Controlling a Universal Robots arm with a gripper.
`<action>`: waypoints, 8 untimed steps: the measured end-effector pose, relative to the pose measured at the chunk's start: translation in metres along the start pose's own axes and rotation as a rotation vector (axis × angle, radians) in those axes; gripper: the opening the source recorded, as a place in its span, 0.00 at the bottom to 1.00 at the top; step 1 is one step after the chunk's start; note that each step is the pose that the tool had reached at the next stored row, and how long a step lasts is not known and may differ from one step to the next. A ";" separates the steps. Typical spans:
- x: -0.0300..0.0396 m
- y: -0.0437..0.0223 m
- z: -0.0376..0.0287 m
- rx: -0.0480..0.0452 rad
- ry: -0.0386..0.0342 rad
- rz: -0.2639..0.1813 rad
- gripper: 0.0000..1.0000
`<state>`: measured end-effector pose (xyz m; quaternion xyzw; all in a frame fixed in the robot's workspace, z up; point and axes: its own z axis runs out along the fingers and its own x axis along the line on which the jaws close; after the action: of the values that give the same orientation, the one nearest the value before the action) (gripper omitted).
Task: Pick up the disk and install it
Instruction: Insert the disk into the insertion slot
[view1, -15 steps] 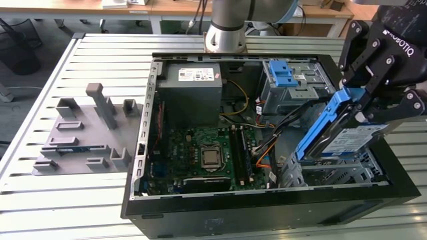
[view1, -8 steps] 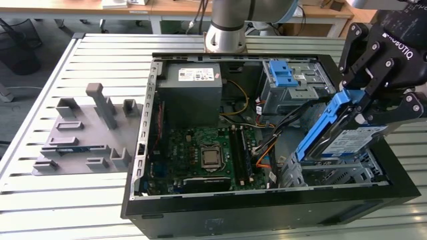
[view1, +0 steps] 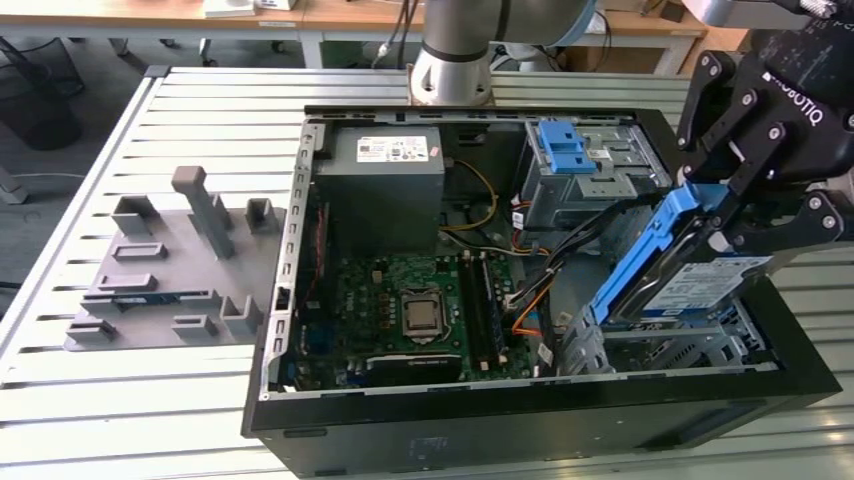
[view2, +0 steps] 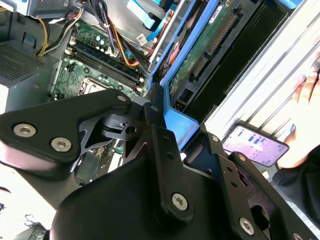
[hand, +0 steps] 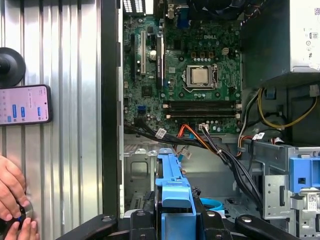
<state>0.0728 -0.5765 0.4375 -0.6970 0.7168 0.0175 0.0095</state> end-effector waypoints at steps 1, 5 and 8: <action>0.0001 0.0000 0.0003 0.0000 0.0000 0.000 0.36; 0.0004 -0.0001 0.0015 0.0000 -0.0001 0.000 0.36; 0.0005 -0.0001 0.0026 0.0000 -0.0002 0.000 0.36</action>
<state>0.0728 -0.5769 0.4349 -0.6970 0.7168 0.0176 0.0096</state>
